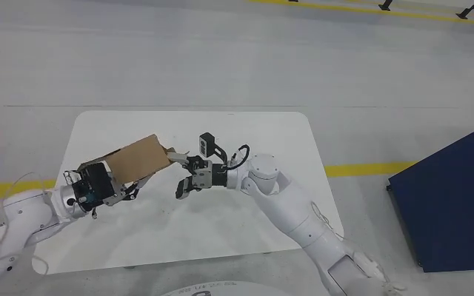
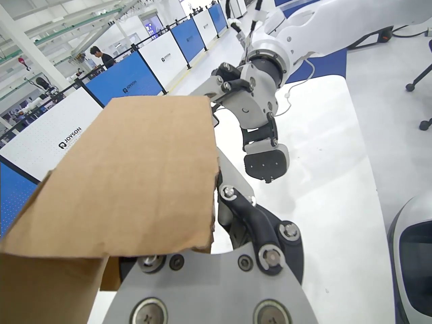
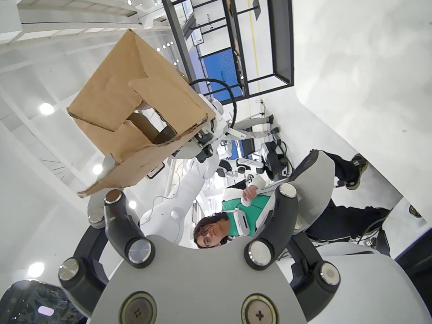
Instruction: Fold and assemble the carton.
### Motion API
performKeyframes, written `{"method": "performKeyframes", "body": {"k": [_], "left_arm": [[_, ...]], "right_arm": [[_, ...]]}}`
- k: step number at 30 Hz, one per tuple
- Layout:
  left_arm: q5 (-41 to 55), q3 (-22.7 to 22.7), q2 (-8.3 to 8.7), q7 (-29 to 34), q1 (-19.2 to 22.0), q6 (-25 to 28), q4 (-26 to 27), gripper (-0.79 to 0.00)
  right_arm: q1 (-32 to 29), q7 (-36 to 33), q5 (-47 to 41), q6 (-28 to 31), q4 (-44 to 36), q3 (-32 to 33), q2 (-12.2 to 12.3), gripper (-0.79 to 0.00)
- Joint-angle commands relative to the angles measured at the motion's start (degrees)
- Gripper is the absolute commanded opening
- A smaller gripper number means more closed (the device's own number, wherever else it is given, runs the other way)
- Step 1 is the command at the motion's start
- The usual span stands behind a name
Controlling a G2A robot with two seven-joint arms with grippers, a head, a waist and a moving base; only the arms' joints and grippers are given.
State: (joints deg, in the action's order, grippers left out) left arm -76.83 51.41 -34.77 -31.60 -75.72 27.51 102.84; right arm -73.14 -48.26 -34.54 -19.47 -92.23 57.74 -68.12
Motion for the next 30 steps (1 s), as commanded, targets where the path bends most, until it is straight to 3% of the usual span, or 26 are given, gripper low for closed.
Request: {"method": "performKeyframes", "body": {"k": [1,17,30], "left_arm": [[-0.47,0.27,-0.13,0.24,-0.25,0.10,0.13,-0.785],[-3.74,2.19,-0.96,0.07,-1.71,4.75,0.49,-0.785],[-0.67,5.22,-1.34,-4.05,-3.01,10.15,-1.92,-0.785]], "right_arm": [[0.42,0.24,0.44,-0.95,0.01,-0.44,-0.03,0.000],[2.61,-3.22,-0.03,-4.10,0.68,-2.07,0.11,0.000],[-1.65,-1.66,-3.39,1.69,-0.79,3.08,1.07,0.000]]}}
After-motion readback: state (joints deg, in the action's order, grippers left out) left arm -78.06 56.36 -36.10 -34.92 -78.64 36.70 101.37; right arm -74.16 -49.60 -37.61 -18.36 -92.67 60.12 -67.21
